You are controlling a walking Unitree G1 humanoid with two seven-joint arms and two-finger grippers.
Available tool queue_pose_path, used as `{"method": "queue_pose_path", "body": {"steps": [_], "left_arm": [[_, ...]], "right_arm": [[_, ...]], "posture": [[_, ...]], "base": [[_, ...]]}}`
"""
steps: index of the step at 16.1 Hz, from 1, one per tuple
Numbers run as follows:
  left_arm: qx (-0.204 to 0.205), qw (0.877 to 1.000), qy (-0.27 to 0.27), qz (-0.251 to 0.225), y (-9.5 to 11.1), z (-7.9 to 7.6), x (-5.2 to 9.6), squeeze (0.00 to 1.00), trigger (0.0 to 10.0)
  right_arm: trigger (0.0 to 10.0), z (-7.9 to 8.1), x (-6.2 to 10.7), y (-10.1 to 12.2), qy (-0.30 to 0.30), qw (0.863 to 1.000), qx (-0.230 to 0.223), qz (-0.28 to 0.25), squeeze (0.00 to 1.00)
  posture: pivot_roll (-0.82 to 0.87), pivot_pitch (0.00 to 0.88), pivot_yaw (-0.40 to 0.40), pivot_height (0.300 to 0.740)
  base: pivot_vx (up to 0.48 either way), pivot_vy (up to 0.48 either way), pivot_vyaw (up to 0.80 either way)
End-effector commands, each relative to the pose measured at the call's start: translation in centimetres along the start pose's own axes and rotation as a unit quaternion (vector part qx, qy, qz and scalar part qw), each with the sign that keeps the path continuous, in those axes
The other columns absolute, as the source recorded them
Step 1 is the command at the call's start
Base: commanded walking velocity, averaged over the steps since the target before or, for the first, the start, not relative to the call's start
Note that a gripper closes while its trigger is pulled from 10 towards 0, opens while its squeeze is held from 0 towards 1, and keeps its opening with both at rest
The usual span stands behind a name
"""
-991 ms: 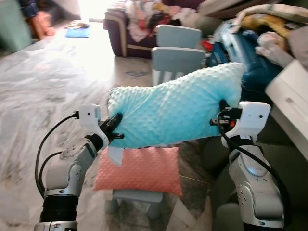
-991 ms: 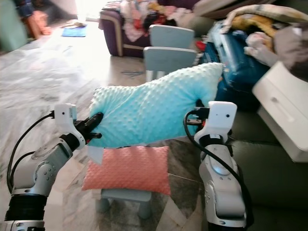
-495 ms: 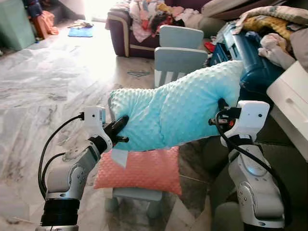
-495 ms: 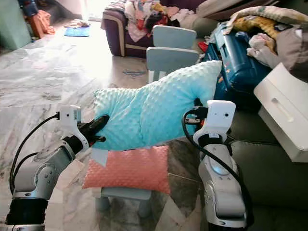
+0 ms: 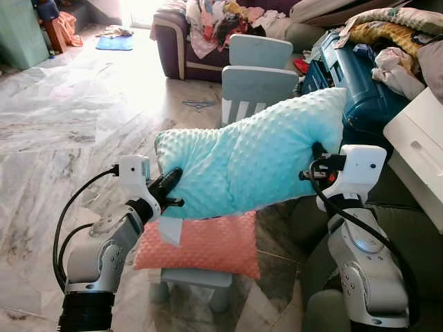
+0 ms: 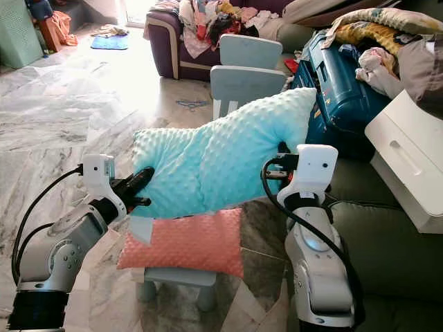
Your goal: Move the pillow to the sofa
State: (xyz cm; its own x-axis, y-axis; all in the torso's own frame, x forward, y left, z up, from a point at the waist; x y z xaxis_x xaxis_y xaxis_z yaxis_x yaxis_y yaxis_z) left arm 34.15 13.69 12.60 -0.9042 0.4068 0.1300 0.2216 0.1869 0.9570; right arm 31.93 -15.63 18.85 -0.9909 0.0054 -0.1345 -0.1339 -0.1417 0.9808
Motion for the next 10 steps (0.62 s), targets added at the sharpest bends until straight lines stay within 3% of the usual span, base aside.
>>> {"method": "queue_pose_path", "body": {"steps": [1,10], "left_arm": [[-0.005,1.0,-0.007,-0.01,0.74,-0.35,0.09,0.0,10.0],[-0.004,1.0,-0.005,-0.004,0.78,-0.21,0.09,0.0,10.0]], "right_arm": [[0.0,0.0,-0.14,0.54,0.002,1.0,0.0,-0.01,0.0],[0.0,0.05,-0.2,0.46,0.002,1.0,-0.003,-0.01,0.0]], "posture": [[-0.1,0.065,-0.085,0.74],[-0.1,0.067,-0.077,0.74]], "base": [[0.0,0.0,0.0],[-0.282,0.0,0.0]]}}
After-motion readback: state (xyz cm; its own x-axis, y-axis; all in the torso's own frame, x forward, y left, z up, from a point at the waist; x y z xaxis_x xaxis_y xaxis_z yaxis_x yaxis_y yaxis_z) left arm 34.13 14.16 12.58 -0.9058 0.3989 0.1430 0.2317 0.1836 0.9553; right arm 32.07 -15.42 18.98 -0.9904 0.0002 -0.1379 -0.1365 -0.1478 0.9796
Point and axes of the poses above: a point about 5 cm out from each wrist's last joint towards the gripper, its own x axis pointing back from the gripper into the wrist, its own y axis along the axis of the wrist's last joint, z = x × y, the point moved 4 cm from there along -x, pointing out of the wrist towards the gripper, and after that the axes turned 6 degrees about -x, right-handed, at the moved point
